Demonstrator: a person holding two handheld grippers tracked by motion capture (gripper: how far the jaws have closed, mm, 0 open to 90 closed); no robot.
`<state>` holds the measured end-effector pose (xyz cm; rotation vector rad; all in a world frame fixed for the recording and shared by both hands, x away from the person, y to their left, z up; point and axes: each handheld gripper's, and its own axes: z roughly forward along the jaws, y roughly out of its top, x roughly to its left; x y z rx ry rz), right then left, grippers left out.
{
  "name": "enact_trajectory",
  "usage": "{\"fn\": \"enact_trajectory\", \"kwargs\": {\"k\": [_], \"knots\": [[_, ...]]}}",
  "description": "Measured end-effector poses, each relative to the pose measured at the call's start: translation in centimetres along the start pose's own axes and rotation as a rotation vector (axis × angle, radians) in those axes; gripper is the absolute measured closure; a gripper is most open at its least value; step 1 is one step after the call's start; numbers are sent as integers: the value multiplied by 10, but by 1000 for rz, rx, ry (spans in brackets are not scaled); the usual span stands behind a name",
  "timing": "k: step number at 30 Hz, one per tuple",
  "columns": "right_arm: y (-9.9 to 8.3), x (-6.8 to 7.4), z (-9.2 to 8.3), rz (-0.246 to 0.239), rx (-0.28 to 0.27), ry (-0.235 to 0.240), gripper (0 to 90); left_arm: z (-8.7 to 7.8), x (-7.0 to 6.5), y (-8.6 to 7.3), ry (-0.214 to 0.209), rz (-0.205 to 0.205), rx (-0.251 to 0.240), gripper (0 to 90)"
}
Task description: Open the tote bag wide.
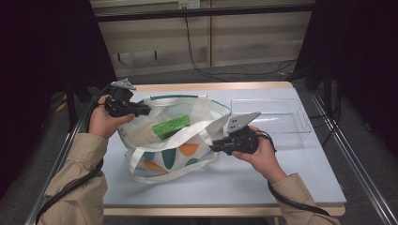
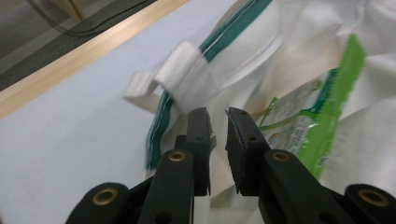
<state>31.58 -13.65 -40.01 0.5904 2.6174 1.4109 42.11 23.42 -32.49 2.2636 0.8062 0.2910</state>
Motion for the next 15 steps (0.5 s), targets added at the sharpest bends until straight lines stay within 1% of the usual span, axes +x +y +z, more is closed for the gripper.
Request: {"fn": "enact_trajectory", "kwargs": {"k": [2, 3, 4, 5, 6, 7, 10, 11, 14, 15], "knots": [[-2, 1, 0, -2, 0, 0, 817, 1, 2, -1, 11, -1, 1, 809], [-3, 1, 0, 0, 1, 1, 817, 1, 3, -1, 6, -13, -3, 833], [-4, 2, -1, 3, 1, -1, 817, 1, 4, 0, 9, -16, 1, 848], [-5, 2, 0, 4, 0, 1, 817, 2, 5, 0, 9, -19, 6, 851], [-6, 3, 0, 5, 2, 1, 817, 3, 5, 0, 20, -14, 19, 857], [-7, 3, 0, 4, 1, 5, 817, 4, 6, 0, 18, -16, 26, 874], [-10, 4, 1, 7, 0, 7, 817, 8, 9, -1, 28, -37, 24, 891], [-11, 4, 2, 8, -1, 8, 817, 9, 11, -2, 29, -56, 17, 896], [-13, 5, 2, 9, 1, 10, 817, 11, 15, -2, 30, -69, 14, 900], [-13, 6, 2, 10, -1, 11, 817, 12, 15, -2, 29, -88, 3, 900]]}}
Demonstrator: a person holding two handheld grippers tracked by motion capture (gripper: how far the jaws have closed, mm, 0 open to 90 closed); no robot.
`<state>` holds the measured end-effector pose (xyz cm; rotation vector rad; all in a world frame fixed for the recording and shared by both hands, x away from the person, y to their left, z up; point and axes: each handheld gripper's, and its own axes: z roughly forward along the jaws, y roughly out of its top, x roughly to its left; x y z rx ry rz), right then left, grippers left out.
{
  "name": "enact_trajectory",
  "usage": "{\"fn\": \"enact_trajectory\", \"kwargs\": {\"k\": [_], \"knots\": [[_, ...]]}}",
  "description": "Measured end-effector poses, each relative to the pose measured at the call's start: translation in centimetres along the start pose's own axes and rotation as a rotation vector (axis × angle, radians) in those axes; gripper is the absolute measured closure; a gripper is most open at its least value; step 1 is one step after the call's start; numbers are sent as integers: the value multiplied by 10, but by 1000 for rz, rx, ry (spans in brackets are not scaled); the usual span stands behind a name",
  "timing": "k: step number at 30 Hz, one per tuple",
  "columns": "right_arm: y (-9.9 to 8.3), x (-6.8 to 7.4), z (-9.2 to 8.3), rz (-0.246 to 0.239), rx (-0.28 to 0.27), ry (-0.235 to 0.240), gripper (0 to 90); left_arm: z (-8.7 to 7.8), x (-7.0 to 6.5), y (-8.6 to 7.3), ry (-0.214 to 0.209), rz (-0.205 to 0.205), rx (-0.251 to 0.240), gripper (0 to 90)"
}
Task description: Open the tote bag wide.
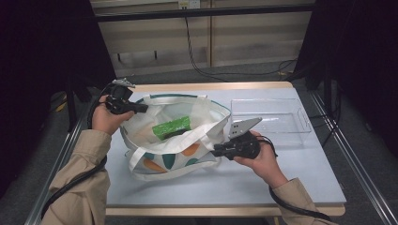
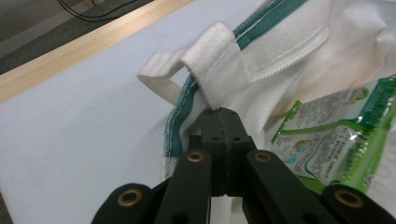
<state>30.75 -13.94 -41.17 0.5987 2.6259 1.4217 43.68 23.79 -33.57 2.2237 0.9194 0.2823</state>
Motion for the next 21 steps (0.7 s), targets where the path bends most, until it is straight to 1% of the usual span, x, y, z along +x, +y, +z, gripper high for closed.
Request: {"fn": "enact_trajectory", "kwargs": {"k": [1, 2, 5, 6, 7, 10, 11, 12, 15, 16, 17, 18, 21], "knots": [[-1, 0, 0, 0, 0, 1, 817, 0, 3, 1, 0, 19, 13, 900], [-1, 0, 0, -1, 1, 0, 817, 1, 2, 0, 2, -4, -3, 900], [-3, 0, -1, -1, -1, 3, 817, 3, 5, 0, 11, 0, 3, 900], [-4, 1, 0, 3, 1, 5, 817, 4, 5, 0, 5, -19, 0, 900], [-5, 1, 0, 1, 1, 6, 817, 5, 6, 0, 15, -15, 1, 900], [-7, 2, 1, -3, 5, 10, 817, 7, 7, -2, 22, -26, 0, 900], [-8, 2, 1, 1, 6, 9, 818, 8, 7, -2, 24, -24, 6, 900], [-8, 2, 1, 1, 7, 12, 818, 9, 8, -2, 27, -25, -1, 900], [-10, 3, 1, 3, 13, 7, 818, 10, 9, -2, 21, -33, 6, 900], [-11, 3, 2, 2, 14, 5, 818, 11, 10, -2, 26, -31, 7, 900], [-12, 3, 2, -3, 14, 5, 818, 11, 9, -2, 23, -38, 7, 900], [-12, 4, 2, -1, 16, 7, 819, 12, 10, -2, 20, -35, 12, 900], [-14, 5, 2, -2, 16, 5, 820, 13, 11, -3, 25, -46, 12, 900]]}}
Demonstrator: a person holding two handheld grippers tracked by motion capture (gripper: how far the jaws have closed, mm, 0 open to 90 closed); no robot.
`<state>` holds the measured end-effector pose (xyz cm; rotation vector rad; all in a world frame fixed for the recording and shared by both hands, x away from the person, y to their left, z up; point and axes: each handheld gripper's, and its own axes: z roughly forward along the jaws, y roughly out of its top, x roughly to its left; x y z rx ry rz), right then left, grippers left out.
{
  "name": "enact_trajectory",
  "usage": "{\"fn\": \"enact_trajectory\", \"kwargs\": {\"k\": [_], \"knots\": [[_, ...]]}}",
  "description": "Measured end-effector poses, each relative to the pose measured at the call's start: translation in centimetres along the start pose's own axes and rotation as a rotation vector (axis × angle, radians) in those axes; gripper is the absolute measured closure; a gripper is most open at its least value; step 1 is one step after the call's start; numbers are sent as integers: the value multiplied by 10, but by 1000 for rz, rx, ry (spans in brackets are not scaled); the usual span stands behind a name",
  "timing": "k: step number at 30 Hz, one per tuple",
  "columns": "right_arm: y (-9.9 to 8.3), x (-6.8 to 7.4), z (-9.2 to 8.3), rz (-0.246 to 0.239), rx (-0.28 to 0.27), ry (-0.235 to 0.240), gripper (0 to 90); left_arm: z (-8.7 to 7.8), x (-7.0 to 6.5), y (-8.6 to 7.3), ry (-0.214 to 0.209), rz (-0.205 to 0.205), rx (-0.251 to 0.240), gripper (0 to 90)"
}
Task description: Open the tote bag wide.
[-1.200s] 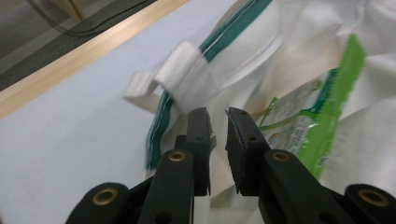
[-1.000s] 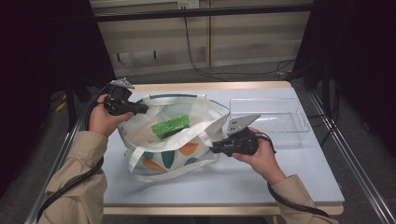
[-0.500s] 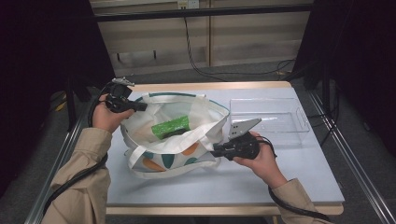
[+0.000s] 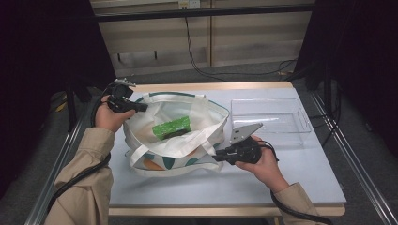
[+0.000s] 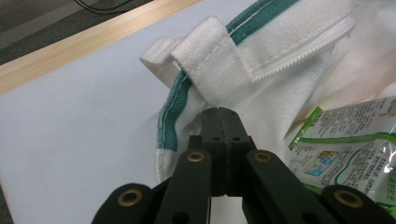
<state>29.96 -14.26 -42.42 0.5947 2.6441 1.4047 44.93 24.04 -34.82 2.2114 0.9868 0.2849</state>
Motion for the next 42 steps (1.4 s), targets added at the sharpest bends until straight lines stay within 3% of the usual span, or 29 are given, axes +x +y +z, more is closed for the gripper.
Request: {"fn": "enact_trajectory", "kwargs": {"k": [19, 34, 38, 42], "knots": [[-17, 6, 6, 5, 10, -4, 822, 12, 2, -2, 39, -6, 23, 900], [-28, 7, 9, 17, 7, -3, 828, 24, 2, -8, 47, -25, 42, 900], [-30, 8, 9, 15, 14, -12, 836, 25, 3, -9, 46, -7, 56, 900], [-33, 8, 10, 15, 23, -19, 841, 28, 1, -11, 55, -20, 44, 900]]}}
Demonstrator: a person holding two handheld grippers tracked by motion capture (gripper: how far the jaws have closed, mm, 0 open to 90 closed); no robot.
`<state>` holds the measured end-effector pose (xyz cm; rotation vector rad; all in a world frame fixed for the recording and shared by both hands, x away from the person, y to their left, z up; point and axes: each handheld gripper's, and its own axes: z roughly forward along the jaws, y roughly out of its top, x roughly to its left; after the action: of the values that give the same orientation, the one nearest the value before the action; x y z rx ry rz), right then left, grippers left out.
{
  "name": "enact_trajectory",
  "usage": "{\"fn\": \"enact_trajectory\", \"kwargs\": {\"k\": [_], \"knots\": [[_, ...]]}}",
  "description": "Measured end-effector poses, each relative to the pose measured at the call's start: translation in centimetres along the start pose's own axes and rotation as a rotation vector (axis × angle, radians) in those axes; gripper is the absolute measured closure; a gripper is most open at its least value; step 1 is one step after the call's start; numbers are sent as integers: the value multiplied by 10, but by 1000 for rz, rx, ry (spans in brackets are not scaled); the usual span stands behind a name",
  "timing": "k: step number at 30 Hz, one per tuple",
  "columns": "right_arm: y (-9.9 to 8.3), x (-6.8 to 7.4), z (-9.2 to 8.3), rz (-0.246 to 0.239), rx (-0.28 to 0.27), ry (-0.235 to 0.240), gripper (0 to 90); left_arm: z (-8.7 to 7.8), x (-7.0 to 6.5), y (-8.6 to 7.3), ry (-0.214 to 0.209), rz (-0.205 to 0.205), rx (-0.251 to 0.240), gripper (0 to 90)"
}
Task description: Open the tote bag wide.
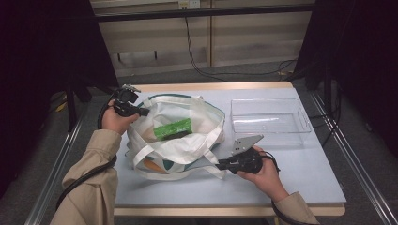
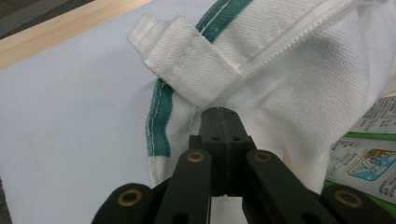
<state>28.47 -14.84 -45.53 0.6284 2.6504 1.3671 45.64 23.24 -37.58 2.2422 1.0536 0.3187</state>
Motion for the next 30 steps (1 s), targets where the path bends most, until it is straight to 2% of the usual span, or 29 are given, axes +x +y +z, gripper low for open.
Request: {"fn": "enact_trajectory", "kwargs": {"k": [1, 10, 13, 18, 22, 25, 30], "knots": [[-1, 0, 0, -2, 2, -4, 841, 0, 1, 0, -7, 15, 10, 900], [-6, -1, 3, -12, 34, -13, 845, 0, -1, -1, -12, 15, 10, 900], [-5, -1, 2, -9, 16, -22, 838, 0, -2, -1, -12, 1, -4, 900], [2, -2, -2, -11, -3, -36, 809, -1, -2, -2, -19, 12, 5, 900], [10, -2, -6, -24, -6, -52, 722, -2, -2, -1, -22, 12, 6, 900], [17, -4, -9, 2, -17, -50, 620, -3, -3, -1, -23, 7, -4, 900], [30, -5, -15, 16, -23, -59, 493, -4, -5, -1, -21, 14, -4, 900]]}}
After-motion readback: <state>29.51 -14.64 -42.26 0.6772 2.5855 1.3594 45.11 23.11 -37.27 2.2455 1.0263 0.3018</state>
